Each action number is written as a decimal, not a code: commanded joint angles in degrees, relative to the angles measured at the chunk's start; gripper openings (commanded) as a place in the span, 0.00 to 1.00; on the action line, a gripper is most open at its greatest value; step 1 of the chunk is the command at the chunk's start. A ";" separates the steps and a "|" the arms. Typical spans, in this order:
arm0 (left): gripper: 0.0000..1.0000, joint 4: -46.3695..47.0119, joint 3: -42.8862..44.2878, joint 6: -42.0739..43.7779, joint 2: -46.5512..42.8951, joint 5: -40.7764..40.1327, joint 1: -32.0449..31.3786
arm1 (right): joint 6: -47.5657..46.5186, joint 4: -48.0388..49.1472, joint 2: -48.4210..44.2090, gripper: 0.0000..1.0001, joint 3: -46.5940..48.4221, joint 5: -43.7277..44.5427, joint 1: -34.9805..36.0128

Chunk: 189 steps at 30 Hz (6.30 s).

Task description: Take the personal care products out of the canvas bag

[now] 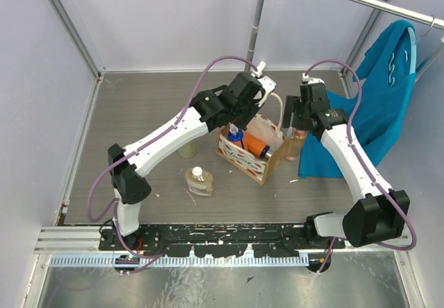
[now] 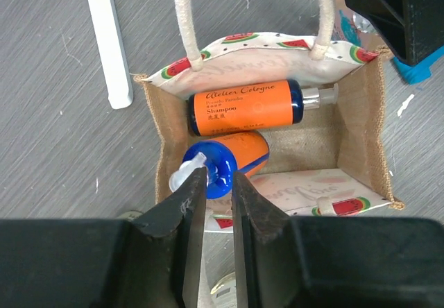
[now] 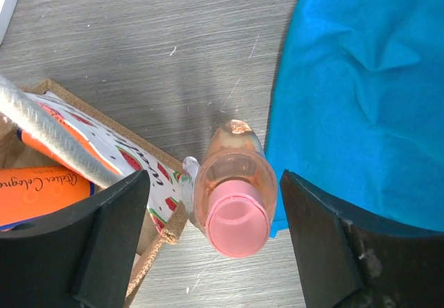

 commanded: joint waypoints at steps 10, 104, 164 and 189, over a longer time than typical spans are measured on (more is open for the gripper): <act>0.61 -4.96 -1.95 -4.48 2.93 0.95 0.10 | 0.40 1.50 -4.07 0.86 1.40 -0.38 -0.18; 0.61 15.27 -32.21 -20.01 -7.33 5.68 26.90 | -15.81 -7.59 33.55 0.87 3.04 -6.01 23.50; 0.72 9.75 -34.89 -23.73 -28.56 6.63 25.95 | -4.98 -4.61 20.11 0.01 51.21 -7.30 20.95; 0.72 11.84 -43.31 -27.42 -35.11 3.86 25.96 | -4.01 -19.59 51.30 0.05 64.45 -14.54 25.45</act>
